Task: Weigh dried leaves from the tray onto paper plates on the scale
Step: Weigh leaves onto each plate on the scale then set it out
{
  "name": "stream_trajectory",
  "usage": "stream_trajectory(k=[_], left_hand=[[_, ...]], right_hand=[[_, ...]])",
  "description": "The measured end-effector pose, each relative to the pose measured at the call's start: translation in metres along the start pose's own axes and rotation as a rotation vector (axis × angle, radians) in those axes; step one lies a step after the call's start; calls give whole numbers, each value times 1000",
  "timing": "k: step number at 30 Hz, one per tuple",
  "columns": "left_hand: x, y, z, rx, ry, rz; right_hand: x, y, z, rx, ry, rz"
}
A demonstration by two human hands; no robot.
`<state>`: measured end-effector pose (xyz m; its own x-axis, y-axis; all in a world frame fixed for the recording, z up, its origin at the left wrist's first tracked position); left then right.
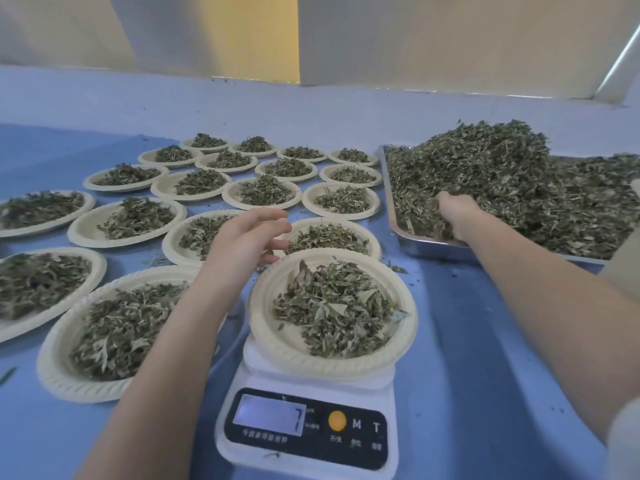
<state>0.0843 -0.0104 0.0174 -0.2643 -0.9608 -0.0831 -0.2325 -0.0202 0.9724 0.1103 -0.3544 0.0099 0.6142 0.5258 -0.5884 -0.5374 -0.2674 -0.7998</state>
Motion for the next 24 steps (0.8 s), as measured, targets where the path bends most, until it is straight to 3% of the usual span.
stream_trajectory(k=[5,8,13,17,20,24], left_hand=[[3,-1,1,25,-20,-45],[5,1,2,53,-31,-95],[0,4,12,96,-47,-130],[-6,1,30,93,-83,-164],[-5,-1,45,36,-105,-121],[4,-1,62,-55,-136,-103]], right_hand=[[-3,-7,22,-313,-112,723],[-7,-8,36,-379,-113,811],[-4,-3,69,-495,-99,630],[-2,3,122,-610,-184,99],[-3,16,171,-527,-323,-257],[3,30,209,-364,-438,-386]])
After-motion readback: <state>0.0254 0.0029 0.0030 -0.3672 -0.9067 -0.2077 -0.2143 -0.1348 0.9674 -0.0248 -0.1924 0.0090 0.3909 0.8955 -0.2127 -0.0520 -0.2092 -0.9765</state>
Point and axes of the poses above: each hand's wrist, its own z-axis away from the middle knuckle, its own x-axis out of the palm, y = z × x, the point moved 1 cm from there along -z, towards the middle knuckle, and after that the axes turned 5 degrees about x, right-handed, at the moved point
